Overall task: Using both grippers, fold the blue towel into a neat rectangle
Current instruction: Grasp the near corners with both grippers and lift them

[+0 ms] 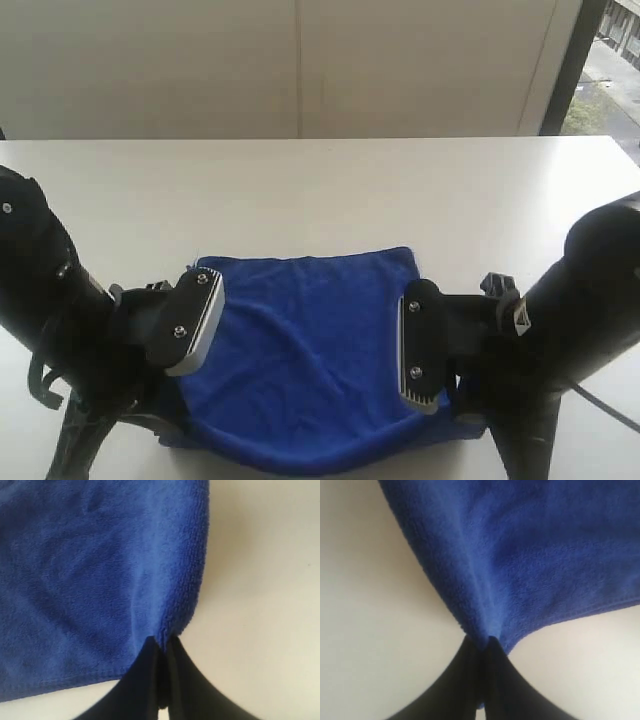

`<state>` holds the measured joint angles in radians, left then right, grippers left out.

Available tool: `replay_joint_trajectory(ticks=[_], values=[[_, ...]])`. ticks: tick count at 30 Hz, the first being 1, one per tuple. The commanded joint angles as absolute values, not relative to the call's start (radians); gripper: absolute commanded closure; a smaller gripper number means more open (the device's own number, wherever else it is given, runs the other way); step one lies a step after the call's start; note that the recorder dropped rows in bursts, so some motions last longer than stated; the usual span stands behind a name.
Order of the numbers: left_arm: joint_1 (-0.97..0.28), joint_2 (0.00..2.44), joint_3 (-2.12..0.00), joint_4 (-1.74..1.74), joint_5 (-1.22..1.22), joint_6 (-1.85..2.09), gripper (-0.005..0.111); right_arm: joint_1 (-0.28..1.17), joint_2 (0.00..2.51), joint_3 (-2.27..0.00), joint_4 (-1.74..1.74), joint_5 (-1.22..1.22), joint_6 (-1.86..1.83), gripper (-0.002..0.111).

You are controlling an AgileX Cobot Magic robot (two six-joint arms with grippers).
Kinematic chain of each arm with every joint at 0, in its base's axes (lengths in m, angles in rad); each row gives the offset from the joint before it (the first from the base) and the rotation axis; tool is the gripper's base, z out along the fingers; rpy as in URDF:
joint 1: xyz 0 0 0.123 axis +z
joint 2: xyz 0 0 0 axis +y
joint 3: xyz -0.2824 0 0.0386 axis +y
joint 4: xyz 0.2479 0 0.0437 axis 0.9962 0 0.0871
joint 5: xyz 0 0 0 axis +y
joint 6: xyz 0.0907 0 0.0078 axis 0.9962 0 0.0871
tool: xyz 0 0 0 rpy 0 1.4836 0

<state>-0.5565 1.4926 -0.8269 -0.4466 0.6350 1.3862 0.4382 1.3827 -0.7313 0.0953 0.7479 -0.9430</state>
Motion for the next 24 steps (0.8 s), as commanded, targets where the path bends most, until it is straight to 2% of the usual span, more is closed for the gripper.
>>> replay_joint_trajectory(ticks=[1,6,24], values=[[-0.56,1.483,-0.828,-0.392,0.591,1.302,0.107,0.439,1.375,-0.764,0.077,0.695,-0.886,0.108],[-0.56,1.483,-0.828,-0.291,0.524,1.247,0.107,0.439,1.375,-0.79,-0.046,0.613,-0.742,0.108],[-0.56,1.494,-0.828,-0.275,0.143,1.228,0.107,0.42,1.485,-0.795,-0.203,0.414,-0.565,0.108]])
